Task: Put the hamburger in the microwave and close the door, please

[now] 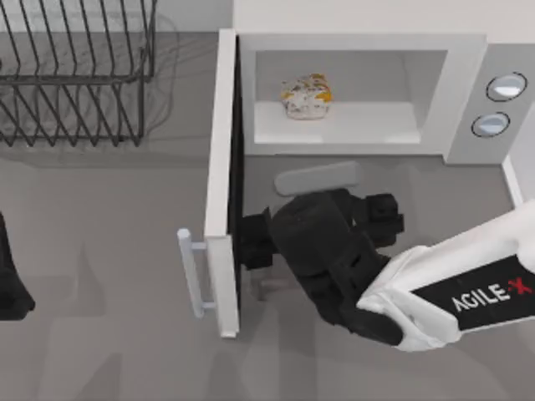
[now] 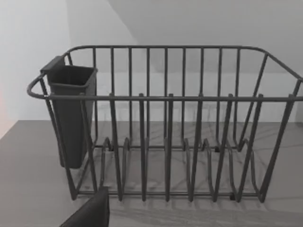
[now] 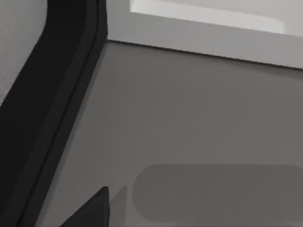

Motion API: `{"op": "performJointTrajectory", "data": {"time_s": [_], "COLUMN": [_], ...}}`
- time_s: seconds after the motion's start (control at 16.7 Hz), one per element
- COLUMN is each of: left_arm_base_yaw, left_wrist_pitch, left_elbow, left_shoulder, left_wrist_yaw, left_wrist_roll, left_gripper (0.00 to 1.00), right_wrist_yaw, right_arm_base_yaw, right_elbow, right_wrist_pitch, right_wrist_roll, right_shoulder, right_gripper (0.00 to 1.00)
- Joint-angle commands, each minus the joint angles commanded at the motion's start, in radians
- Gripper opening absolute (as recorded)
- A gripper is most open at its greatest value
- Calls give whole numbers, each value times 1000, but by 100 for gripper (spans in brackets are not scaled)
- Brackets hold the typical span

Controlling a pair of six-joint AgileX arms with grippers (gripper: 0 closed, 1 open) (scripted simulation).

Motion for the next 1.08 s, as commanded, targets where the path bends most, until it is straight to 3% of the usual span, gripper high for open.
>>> {"op": "performJointTrajectory", "data": {"time_s": [1.08], "left_arm_base_yaw": [0], "left_wrist_pitch": [0], "left_elbow": [0], "left_shoulder": [0], "left_wrist_yaw": [0], "left_wrist_roll": [0], "left_gripper": [100], "right_wrist_yaw": [-51], "right_arm_base_yaw": [15], "right_elbow": [68], "right_wrist_pitch": [-372], "right_wrist_roll": [19], "right_shoulder": [-151], "right_gripper": [100]}}
